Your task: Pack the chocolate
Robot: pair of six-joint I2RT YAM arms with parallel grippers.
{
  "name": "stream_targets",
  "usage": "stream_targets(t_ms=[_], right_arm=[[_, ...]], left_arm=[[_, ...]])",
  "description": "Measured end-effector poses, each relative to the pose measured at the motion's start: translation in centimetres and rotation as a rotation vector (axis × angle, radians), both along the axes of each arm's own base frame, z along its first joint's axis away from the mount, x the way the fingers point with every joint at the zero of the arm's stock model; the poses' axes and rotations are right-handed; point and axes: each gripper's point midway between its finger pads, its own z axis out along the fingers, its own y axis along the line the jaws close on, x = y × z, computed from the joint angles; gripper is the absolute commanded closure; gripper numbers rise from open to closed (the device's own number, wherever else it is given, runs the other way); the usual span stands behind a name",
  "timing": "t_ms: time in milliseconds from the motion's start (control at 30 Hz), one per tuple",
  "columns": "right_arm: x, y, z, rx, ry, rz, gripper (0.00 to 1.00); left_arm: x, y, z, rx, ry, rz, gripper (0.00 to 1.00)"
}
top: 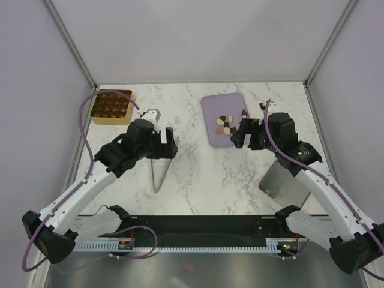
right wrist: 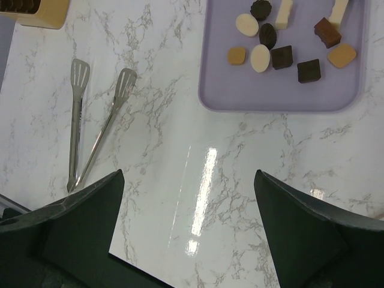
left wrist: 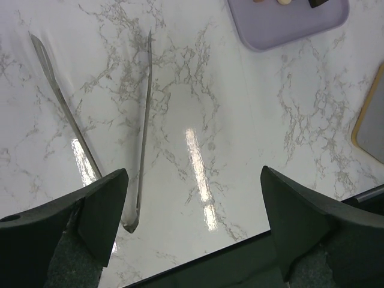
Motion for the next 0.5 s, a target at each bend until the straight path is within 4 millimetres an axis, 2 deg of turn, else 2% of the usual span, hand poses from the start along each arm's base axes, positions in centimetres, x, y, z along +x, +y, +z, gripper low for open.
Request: stream_targets(t_ms=[300, 367, 500], right_arm=[[-0.3, -0.2, 0.7, 0.012, -0.022, -0.004, 0.02], [-0.5, -0.2, 0.9, 0.019, -0.033, -0.002, 0.02], [-1.2, -0.3, 0.8, 0.03, -0.043, 0.01, 0.02]], left_arm=[[0.1, 1.1, -0.8, 0.04, 0.011, 0.04, 0.01], [0.0, 1.6, -1.8, 0.051, 0.034, 0.06, 0.01], [-0.5, 3.4, -5.4, 0.096, 0.126, 0.122, 0.0]])
